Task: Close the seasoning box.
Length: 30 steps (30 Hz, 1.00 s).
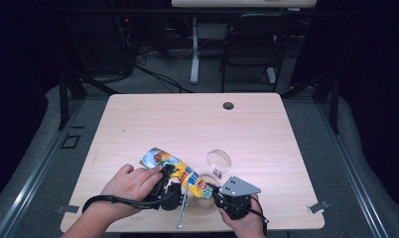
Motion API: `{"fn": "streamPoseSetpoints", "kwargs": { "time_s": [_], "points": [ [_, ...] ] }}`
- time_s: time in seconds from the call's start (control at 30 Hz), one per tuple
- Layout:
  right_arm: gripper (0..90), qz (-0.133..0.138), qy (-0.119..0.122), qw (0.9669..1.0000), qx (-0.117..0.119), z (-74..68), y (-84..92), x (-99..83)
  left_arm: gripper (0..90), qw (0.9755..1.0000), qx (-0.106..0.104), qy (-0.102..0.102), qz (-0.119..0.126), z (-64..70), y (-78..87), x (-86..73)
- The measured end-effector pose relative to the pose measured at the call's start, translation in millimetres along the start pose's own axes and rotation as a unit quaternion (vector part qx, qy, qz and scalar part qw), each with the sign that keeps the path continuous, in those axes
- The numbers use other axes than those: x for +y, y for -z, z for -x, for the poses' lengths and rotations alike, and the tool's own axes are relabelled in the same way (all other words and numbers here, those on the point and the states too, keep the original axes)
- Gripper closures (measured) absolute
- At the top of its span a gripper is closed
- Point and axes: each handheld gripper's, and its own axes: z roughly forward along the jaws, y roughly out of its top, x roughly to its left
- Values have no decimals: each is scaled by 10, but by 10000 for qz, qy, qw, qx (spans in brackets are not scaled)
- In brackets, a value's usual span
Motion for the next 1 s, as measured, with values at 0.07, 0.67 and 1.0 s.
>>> {"fn": "streamPoseSetpoints", "kwargs": {
  "time_s": [0.07, 0.67, 1.0],
  "points": [
    [896, 15, 2, 10000, 1, -2, -1, 0, 841, 10000, 16, 60, 30, 6, -5, -8],
    [895, 95, 48, 9999, 9, -4, -6, 17, 831, 9973, -7, 697, 246, 100, -61, -135],
    [894, 145, 85, 9999, 24, -15, -16, 37, 830, 9950, 46, 964, 272, 189, -102, -206]
  ]
}}
